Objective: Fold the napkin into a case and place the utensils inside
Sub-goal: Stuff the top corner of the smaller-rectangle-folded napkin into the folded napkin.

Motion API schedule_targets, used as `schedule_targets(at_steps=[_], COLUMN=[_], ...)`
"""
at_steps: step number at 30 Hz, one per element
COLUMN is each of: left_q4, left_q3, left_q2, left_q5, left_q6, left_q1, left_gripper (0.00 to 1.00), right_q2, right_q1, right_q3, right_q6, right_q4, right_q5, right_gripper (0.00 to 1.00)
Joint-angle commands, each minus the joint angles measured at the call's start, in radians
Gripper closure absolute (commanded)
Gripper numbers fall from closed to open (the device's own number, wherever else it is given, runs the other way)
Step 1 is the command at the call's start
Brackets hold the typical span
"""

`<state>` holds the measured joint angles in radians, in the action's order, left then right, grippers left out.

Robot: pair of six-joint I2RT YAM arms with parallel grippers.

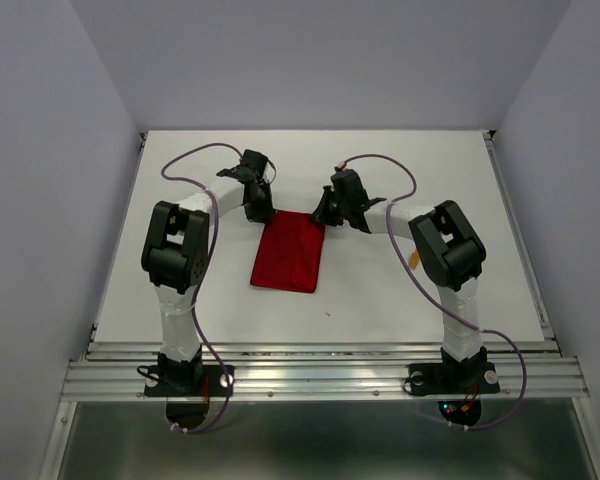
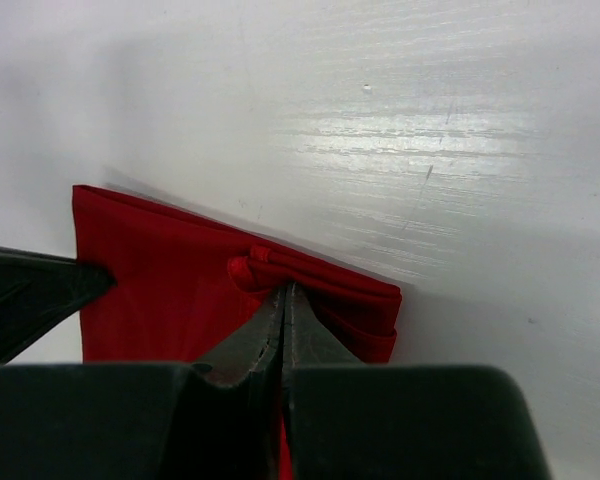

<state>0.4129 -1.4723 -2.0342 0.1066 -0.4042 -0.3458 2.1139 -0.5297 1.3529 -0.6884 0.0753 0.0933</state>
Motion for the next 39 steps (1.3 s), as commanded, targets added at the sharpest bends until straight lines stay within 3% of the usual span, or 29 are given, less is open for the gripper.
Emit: schedule_targets(at_steps=[1,11,20,28,33,36,37,39], left_q4=[0.004,-0.022,-0.036,-0.029,0.019,0.046,0.050,0.053], left_q3=[-0.025,-0.029,-0.094,-0.135,-0.141,-0.137,-0.125,-0.086], left_q2=[0.124,0.129,0.071,0.028,0.035,0.057,0.074,0.097], left_q5=[0.059,0.168,0.217,0.222,0.119,0.047,0.029,-0.018], left_q6=[-0.018,-0.036,-0.073,-0.087,-0.084,-0.087,-0.091,-0.097], left_q1=[0.001,-0.016,-0.104,-0.131,-0.127,-0.110,-0.095,-0.076], left_gripper=[1.00,1.00,1.00,1.00,1.00,0.75,0.53,0.35], right_q2=[-0.006,0.001,0.008,0.008,0.001,-0.005,-0.005,-0.006], right_q1=[0.005,0.005,0.005,0.005,0.005,0.005,0.005,0.005], right_q3=[-0.014,-0.001,0.008,0.002,-0.006,-0.009,-0.009,-0.011], right_q6=[-0.011,-0.042,-0.066,-0.076,-0.076,-0.071,-0.071,-0.072], right_q4=[-0.031,-0.039,-0.051,-0.051,-0.049,-0.049,-0.049,-0.048], right_q5=[-0.055,-0.063,-0.076,-0.078,-0.078,-0.075,-0.075,-0.073], right_gripper=[0.99,0.99,0.99,0.99,0.99,0.99,0.99,0.99])
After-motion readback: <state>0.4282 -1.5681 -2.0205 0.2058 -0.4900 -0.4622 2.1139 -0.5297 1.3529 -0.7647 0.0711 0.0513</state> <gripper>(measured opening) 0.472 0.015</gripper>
